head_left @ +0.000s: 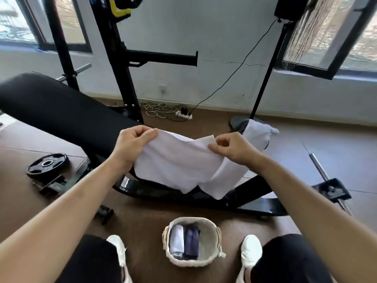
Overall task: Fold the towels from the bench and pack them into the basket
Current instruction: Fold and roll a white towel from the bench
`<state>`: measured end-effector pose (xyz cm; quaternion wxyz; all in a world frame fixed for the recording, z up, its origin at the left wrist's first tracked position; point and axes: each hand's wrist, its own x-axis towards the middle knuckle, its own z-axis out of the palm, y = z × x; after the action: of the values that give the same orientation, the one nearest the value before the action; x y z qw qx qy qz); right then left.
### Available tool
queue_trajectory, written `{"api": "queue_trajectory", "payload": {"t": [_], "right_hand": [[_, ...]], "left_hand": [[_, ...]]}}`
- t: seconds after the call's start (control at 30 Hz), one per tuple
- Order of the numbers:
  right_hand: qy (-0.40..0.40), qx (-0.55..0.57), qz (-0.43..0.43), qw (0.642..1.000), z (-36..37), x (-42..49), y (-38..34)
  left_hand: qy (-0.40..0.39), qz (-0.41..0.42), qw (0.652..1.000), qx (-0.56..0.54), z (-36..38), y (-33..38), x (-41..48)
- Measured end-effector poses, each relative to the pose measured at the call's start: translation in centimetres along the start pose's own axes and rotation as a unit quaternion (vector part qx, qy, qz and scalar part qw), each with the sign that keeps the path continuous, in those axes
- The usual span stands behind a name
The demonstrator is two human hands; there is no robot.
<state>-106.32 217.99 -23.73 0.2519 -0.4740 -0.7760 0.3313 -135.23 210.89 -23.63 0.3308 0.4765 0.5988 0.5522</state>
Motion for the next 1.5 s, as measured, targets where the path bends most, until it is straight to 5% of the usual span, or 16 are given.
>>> {"api": "queue_trajectory", "payload": {"t": [0.33, 0.57, 0.77, 0.93, 1.2, 1.5], "right_hand": [[-0.070, 0.168, -0.053, 0.982, 8.0, -8.8, -3.7], [-0.023, 0.278, -0.020, 0.960, 8.9, -12.6, -2.9], [0.002, 0.288, 0.042, 0.957, 8.3, -15.5, -0.2], [-0.016, 0.292, 0.110, 0.950, 10.0, -18.4, 3.0], [-0.074, 0.277, 0.111, 0.952, 14.5, -20.7, 4.1], [0.012, 0.272, 0.086, 0.958, 15.4, -20.9, 3.9]], "left_hand": [[-0.218, 0.036, 0.975, -0.006, 2.4, 1.0, -9.5], [-0.302, 0.000, 0.949, 0.089, 0.5, -2.6, -12.5], [-0.186, -0.121, 0.962, -0.159, 0.6, -7.6, -16.6], [-0.128, -0.150, 0.949, -0.244, 3.2, -10.2, -19.4], [-0.219, -0.112, 0.965, -0.094, 5.2, -11.9, -22.7], [-0.270, -0.106, 0.957, -0.028, 5.2, -12.8, -22.9]]}}
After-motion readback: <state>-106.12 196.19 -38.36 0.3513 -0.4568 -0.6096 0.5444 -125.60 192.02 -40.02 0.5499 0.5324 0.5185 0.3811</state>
